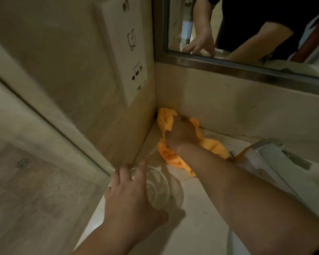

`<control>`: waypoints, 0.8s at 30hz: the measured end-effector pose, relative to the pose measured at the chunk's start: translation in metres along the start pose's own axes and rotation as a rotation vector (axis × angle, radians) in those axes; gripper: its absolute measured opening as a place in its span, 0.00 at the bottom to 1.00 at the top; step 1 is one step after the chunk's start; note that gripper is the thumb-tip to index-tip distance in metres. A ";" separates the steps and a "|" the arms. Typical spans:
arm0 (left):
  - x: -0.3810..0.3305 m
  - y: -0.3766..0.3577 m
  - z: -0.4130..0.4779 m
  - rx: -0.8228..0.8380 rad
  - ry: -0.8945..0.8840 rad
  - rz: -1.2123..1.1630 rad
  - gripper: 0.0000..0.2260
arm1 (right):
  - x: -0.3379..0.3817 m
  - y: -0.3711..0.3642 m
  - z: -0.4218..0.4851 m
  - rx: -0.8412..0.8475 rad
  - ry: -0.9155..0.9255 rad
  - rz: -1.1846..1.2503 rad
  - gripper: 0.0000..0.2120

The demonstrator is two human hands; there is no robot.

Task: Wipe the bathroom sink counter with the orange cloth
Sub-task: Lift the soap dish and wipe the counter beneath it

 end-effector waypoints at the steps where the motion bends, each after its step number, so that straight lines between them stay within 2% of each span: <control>1: 0.003 0.000 -0.003 0.009 0.002 -0.010 0.55 | 0.005 -0.001 0.002 0.033 0.054 -0.021 0.25; 6: 0.011 0.011 -0.012 -0.001 0.020 -0.003 0.55 | 0.019 0.000 -0.005 0.191 0.247 -0.117 0.22; 10: 0.013 0.029 -0.018 -0.054 0.016 -0.045 0.55 | 0.021 -0.012 -0.035 0.408 0.273 -0.172 0.27; 14: 0.012 0.047 -0.030 -0.085 -0.007 -0.127 0.55 | 0.036 -0.020 -0.072 0.419 0.412 -0.234 0.23; 18: 0.008 0.065 -0.040 -0.128 -0.026 -0.168 0.55 | 0.027 -0.023 -0.117 0.488 0.261 0.050 0.20; 21: 0.001 0.078 -0.045 -0.162 -0.047 -0.155 0.56 | 0.025 -0.007 -0.158 0.482 0.387 0.084 0.26; 23: -0.002 0.088 -0.047 -0.168 -0.053 -0.142 0.56 | 0.021 0.003 -0.169 0.532 0.389 0.127 0.23; 24: -0.003 0.092 -0.048 -0.168 -0.063 -0.140 0.56 | 0.022 0.018 -0.165 0.500 0.373 0.224 0.20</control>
Point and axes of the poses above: each hand's wrist, its own z-axis towards the middle knuckle, its own y-axis out of the back of the hand, x = y × z, the point moved 7 cm from there along z, towards the middle knuckle, and after that the axes turned 10 degrees about -x, right-handed, at the moved point
